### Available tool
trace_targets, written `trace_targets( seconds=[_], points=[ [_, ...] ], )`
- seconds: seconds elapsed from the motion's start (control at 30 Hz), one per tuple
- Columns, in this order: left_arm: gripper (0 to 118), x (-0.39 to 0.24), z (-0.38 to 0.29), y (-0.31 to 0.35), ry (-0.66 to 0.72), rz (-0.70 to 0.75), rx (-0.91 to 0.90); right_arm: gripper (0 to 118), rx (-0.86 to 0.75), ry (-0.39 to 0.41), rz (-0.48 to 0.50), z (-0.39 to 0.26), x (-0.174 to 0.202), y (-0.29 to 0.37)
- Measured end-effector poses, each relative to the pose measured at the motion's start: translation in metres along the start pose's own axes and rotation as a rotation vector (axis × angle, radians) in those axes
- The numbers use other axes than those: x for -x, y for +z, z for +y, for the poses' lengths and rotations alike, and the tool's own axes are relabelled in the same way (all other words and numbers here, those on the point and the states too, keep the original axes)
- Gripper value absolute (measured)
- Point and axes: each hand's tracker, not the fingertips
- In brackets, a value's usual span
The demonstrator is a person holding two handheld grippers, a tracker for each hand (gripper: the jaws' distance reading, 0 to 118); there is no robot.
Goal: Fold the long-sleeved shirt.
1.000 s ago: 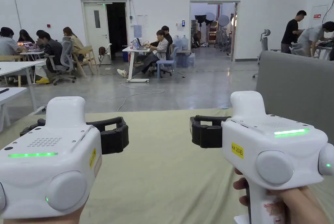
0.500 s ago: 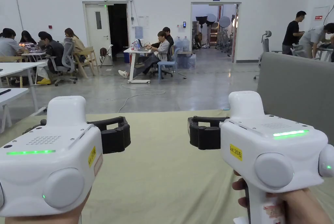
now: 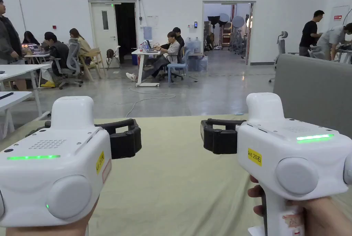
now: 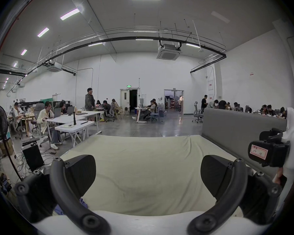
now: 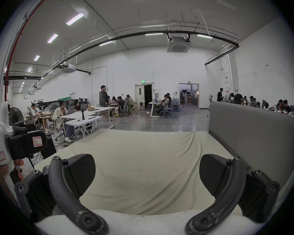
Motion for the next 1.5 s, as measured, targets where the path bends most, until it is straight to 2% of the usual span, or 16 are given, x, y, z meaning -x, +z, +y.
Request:
trace_targets(
  seconds=[0.33, 0.77, 1.17, 1.5],
  points=[
    [118, -0.002, -0.001, -0.002, -0.018, 0.0, 0.01, 118, 0.014, -0.006, 0.011, -0.001, 0.0, -0.001],
    [118, -0.004, 0.001, 0.003, -0.014, -0.01, 0.0, 118, 0.016, 0.012, -0.03, -0.001, 0.003, -0.001],
    [118, -0.005, -0.001, 0.006, -0.019, -0.013, 0.004, 118, 0.013, -0.058, -0.035, 0.001, -0.008, 0.001],
    [118, -0.005, 0.003, 0.01, -0.019, -0.023, 0.001, 118, 0.014, -0.009, -0.022, 0.001, 0.005, 0.005]
  ],
)
